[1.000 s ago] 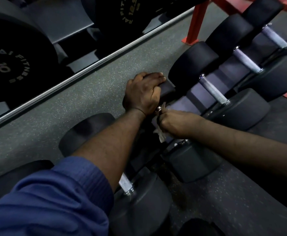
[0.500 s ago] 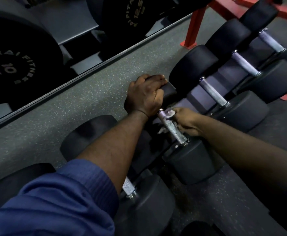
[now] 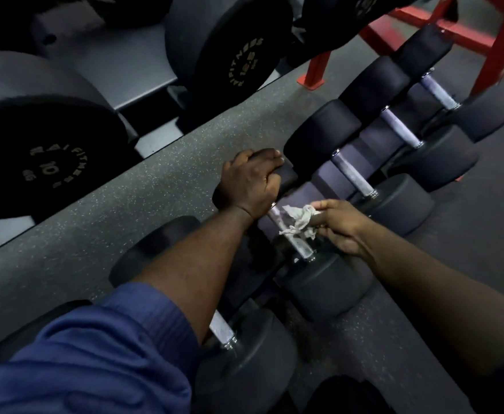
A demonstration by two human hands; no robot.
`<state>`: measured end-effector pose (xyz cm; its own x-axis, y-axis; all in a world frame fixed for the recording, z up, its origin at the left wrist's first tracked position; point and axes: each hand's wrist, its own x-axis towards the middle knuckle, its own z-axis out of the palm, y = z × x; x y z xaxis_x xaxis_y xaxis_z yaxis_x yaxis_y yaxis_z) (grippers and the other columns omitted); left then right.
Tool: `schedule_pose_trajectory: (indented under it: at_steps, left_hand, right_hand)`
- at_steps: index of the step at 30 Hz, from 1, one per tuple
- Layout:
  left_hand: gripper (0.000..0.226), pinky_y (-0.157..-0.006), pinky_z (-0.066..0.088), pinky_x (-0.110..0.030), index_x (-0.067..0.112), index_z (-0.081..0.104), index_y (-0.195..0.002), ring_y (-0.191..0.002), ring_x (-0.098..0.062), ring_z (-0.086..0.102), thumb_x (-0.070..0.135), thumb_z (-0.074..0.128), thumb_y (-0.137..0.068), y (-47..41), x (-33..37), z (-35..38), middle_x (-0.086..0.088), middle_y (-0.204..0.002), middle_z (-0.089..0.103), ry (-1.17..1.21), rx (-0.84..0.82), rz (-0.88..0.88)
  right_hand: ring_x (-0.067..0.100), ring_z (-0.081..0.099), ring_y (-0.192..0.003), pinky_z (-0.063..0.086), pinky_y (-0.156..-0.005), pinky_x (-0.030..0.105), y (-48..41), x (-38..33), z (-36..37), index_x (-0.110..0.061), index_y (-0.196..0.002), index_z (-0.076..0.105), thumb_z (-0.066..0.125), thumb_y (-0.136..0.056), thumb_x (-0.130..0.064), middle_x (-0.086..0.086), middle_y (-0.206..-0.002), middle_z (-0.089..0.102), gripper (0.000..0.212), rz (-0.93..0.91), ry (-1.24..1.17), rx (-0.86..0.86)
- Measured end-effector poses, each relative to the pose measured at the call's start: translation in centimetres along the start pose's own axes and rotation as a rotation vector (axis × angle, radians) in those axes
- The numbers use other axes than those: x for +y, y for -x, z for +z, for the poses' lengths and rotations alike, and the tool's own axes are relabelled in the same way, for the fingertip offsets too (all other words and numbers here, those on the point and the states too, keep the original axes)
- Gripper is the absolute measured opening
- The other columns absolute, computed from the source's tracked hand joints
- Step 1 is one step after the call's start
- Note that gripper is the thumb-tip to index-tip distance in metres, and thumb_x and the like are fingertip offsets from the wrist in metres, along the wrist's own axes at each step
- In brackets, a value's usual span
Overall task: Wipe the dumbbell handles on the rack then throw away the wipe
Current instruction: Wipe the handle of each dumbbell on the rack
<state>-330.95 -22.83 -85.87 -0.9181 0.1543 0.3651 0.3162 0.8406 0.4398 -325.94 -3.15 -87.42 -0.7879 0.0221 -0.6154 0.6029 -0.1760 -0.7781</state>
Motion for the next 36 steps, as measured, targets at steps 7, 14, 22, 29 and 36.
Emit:
schedule_pose_trajectory:
  at_steps: [7, 14, 22, 29, 36]
  left_hand:
    - [0.039, -0.098, 0.035, -0.037, 0.026, 0.080, -0.097, -0.108, -0.020, 0.059, 0.035, 0.045, -0.082, -3.8, 3.0, -1.2, 0.007, -0.106, 0.076, -0.159, -0.136, -0.124]
    - [0.035, -0.096, 0.049, -0.044, 0.015, 0.078, -0.093, -0.108, -0.029, 0.063, 0.029, 0.052, -0.073, -7.6, 9.0, 2.3, -0.001, -0.115, 0.075, -0.031, -0.141, 0.124]
    - [0.053, -0.124, 0.027, -0.049, 0.013, 0.059, -0.140, -0.149, -0.027, 0.039, 0.036, 0.050, -0.094, -14.0, 14.0, 6.5, -0.007, -0.161, 0.044, -0.233, -0.420, 0.344]
    - [0.034, -0.079, 0.049, -0.036, 0.027, 0.069, -0.106, -0.098, -0.032, 0.067, 0.050, 0.047, -0.095, -20.6, 14.9, 8.0, -0.006, -0.109, 0.072, -0.190, -0.472, 0.074]
    - [0.024, -0.085, 0.044, -0.043, 0.022, 0.065, -0.090, -0.095, -0.028, 0.057, 0.040, 0.050, -0.092, -22.0, 12.1, 12.3, -0.003, -0.093, 0.066, -0.278, -0.230, 0.299]
  right_hand:
    - [0.030, 0.064, -0.081, 0.051, -0.060, 0.027, 1.6, -0.4, -2.8, -0.006, -0.074, 0.055, 0.060, -0.075, 0.020, 0.019, -0.091, 0.072, 0.026, -0.039, -0.243, -0.101]
    - [0.039, 0.071, -0.101, 0.054, -0.090, 0.059, 3.3, -2.9, -8.7, 0.000, -0.108, 0.067, 0.050, -0.081, -0.001, 0.017, -0.095, 0.071, 0.033, 0.043, -0.627, -0.162]
    - [0.024, 0.066, -0.072, 0.054, -0.060, 0.030, 2.9, -6.9, -13.9, 0.001, -0.106, 0.058, 0.051, -0.088, 0.016, 0.022, -0.095, 0.069, 0.024, -0.111, -0.315, -0.024]
    - [0.027, 0.071, -0.069, 0.060, -0.062, 0.037, -0.8, -9.7, -16.3, -0.001, -0.073, 0.069, 0.085, -0.060, 0.016, 0.015, -0.076, 0.076, 0.026, -0.274, 0.098, 0.252]
    - [-0.005, 0.063, -0.060, 0.046, -0.056, 0.012, -8.0, -11.9, -16.0, -0.026, -0.072, 0.078, 0.085, -0.065, -0.016, -0.013, -0.064, 0.071, 0.014, -0.389, 0.550, 0.485]
